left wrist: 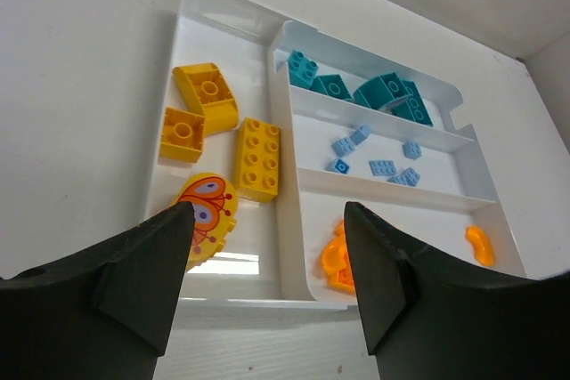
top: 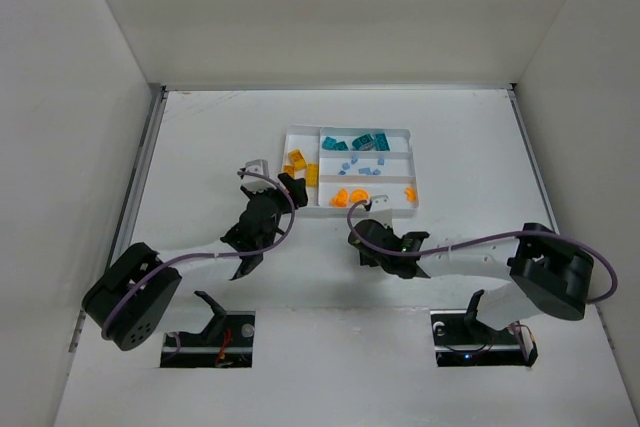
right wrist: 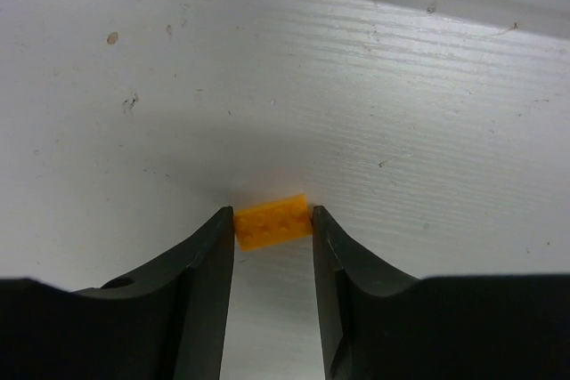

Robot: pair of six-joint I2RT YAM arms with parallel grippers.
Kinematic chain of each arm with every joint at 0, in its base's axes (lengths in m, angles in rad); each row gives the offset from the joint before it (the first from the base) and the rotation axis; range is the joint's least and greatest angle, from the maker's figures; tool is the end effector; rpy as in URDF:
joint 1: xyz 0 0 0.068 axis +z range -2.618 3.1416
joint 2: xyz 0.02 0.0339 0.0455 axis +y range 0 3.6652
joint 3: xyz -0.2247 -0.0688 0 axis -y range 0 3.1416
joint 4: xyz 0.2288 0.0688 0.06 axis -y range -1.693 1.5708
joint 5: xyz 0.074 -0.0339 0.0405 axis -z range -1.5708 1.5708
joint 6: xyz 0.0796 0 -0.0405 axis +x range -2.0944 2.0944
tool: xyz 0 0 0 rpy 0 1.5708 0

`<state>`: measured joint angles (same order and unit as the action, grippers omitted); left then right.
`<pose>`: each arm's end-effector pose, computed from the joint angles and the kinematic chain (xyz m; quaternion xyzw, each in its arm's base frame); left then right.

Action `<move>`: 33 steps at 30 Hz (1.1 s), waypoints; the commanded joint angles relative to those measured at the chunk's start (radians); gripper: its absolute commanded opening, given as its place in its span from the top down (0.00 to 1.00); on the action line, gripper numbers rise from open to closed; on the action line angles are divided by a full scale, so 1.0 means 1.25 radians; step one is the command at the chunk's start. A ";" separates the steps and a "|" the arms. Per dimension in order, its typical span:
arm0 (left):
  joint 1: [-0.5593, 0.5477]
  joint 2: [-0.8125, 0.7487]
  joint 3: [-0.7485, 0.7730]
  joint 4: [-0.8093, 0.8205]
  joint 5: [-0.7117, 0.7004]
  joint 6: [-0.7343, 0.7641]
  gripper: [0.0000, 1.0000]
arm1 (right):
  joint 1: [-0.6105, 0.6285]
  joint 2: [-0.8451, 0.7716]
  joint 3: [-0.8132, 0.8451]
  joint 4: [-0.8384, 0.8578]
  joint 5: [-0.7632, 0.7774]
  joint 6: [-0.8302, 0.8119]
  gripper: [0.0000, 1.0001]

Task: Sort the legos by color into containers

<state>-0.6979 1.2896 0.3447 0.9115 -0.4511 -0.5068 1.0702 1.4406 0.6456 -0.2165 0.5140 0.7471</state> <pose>0.2413 -0.1571 0.1742 -0.0879 0.7122 -0.2514 0.6494 0.1639 0.2180 0.0935 -0.0803 0.9288 0.0603 0.3568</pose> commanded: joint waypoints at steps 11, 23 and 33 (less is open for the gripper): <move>0.026 -0.081 -0.050 0.038 -0.147 -0.024 0.00 | -0.156 -0.116 0.077 0.103 -0.020 -0.066 0.68; 0.029 -0.065 -0.039 0.017 -0.151 -0.030 0.00 | -0.311 -0.066 0.120 0.215 -0.022 -0.072 0.22; 0.010 -0.049 -0.011 -0.039 -0.233 -0.036 0.00 | -0.268 -0.471 -0.122 0.102 0.120 -0.006 0.00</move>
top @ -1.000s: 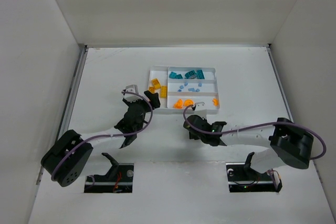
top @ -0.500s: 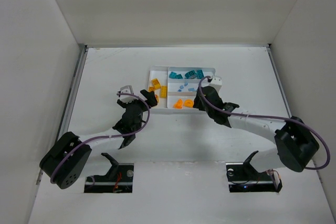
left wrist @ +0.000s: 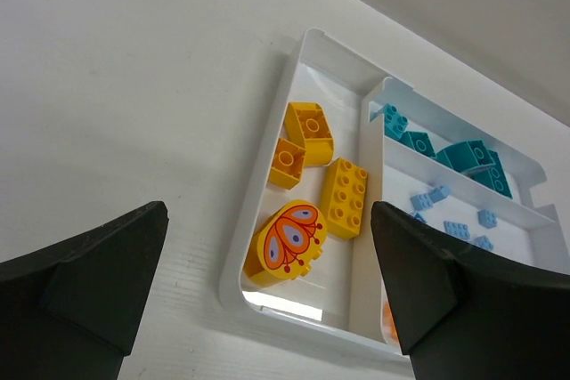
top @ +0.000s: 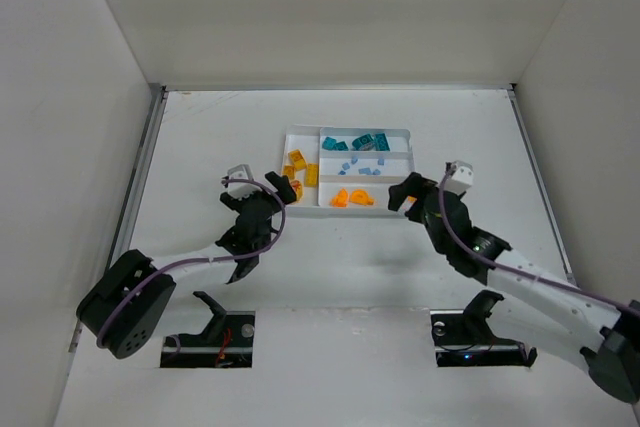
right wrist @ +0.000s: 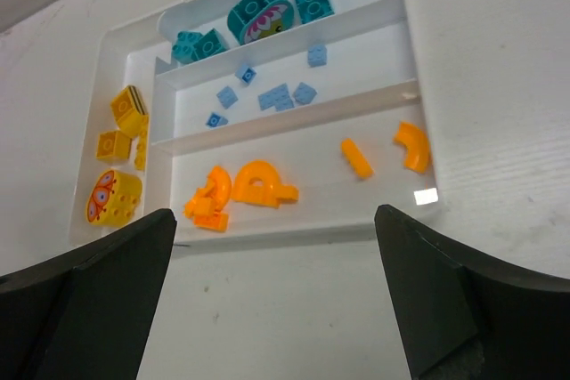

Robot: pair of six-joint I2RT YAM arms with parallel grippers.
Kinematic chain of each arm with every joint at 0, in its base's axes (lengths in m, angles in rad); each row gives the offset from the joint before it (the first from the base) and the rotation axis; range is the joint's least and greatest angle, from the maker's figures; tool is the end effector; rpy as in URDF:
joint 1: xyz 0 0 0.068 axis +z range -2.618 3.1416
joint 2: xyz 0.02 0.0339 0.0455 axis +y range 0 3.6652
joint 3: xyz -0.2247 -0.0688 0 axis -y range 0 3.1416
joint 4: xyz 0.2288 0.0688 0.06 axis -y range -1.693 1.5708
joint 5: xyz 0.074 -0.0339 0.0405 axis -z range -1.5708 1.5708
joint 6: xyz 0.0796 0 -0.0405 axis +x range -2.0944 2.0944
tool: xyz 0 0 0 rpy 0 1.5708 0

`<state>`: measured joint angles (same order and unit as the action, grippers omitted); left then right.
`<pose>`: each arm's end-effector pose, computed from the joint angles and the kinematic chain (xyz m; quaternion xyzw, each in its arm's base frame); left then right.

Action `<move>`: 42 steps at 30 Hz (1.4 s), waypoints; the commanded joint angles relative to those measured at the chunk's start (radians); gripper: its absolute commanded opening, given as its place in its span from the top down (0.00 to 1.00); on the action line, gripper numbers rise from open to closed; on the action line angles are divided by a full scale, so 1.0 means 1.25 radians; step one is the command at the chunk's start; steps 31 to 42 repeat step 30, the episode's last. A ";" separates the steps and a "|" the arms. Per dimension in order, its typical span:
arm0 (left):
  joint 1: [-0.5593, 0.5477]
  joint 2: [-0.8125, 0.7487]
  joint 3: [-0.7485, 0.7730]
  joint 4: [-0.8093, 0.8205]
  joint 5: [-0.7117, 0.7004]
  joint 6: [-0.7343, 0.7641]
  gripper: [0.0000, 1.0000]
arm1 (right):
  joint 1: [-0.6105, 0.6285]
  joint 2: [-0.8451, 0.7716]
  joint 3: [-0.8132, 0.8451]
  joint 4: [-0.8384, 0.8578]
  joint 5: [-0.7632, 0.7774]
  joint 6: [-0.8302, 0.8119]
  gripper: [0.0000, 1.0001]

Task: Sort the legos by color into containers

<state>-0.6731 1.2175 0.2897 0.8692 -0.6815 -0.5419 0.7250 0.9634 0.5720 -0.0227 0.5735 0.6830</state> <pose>0.2369 -0.1248 0.1692 -0.1838 0.6992 -0.1695 0.6697 0.2196 0.1368 0.2095 0.1377 0.8062 0.1588 0.5530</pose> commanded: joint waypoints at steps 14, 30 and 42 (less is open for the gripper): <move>-0.077 0.002 0.139 -0.175 -0.216 0.055 0.00 | -0.206 -0.307 -0.205 -0.151 0.025 0.119 0.00; -0.029 0.014 0.139 -0.191 -0.223 0.067 0.00 | -0.130 -0.372 -0.221 -0.171 0.033 0.167 0.00; -0.029 0.014 0.139 -0.191 -0.223 0.067 0.00 | -0.130 -0.372 -0.221 -0.171 0.033 0.167 0.00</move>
